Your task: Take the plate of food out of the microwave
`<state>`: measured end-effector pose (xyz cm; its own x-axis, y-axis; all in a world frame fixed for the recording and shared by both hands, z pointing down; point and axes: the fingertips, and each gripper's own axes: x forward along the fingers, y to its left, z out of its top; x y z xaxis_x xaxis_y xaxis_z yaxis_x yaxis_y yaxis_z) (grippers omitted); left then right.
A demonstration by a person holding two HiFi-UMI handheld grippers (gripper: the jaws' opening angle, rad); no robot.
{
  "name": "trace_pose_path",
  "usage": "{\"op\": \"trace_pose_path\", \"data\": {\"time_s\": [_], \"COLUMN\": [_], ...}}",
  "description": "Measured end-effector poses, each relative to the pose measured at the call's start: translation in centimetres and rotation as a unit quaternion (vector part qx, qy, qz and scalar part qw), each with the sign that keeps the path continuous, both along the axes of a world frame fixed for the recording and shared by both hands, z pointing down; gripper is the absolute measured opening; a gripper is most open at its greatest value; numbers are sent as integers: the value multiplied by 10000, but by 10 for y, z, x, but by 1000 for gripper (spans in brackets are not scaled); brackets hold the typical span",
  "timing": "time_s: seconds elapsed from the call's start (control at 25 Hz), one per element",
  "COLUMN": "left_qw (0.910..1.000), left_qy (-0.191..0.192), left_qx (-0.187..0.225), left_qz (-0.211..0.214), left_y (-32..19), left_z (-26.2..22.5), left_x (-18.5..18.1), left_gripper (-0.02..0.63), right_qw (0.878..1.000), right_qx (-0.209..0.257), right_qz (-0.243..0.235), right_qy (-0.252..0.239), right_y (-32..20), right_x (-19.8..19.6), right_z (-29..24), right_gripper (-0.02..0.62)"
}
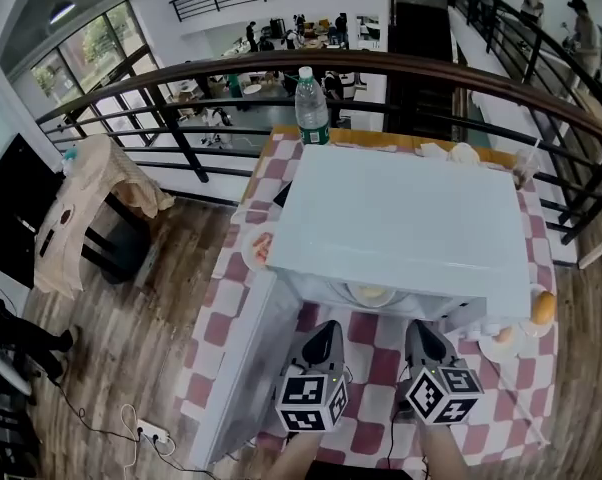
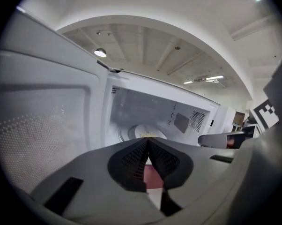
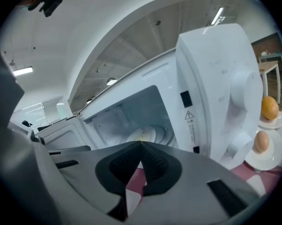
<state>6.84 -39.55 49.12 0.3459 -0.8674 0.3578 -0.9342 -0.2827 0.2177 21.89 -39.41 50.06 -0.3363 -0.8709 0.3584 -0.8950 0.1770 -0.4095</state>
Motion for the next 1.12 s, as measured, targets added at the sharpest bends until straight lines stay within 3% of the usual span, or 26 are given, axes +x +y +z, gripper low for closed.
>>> {"op": "trace_pose_path", "data": {"time_s": [0.2,0.44,0.8,0.92,1.12], "left_qw": [9996,9980,9947,9927,9918], "left_qy": [140,237,592,773,807], "left_qx": [-248,-592,-835,-923,-982], "left_qz": [-39,-45,-3,-4,116], "left_y": [-12,-21,-37,-42,-48], "left_z": [20,43,54,57,62], "left_x": [-2,0,12,13,15], "left_gripper": [5,12,42,82,96], "right_qw": [9998,9969,9954,9938,9939], "right_qx": [-124,-424,-615,-730,-727], "right_qz": [-26,136,136,173,277], "right_qy": [-141,-655,-724,-825,-780], "right_y": [-17,-34,-47,-50,-56], "right_x": [-9,-13,-23,-25,-19], "right_z": [12,29,43,50,52], "right_gripper": [-9,16,43,44,60]}}
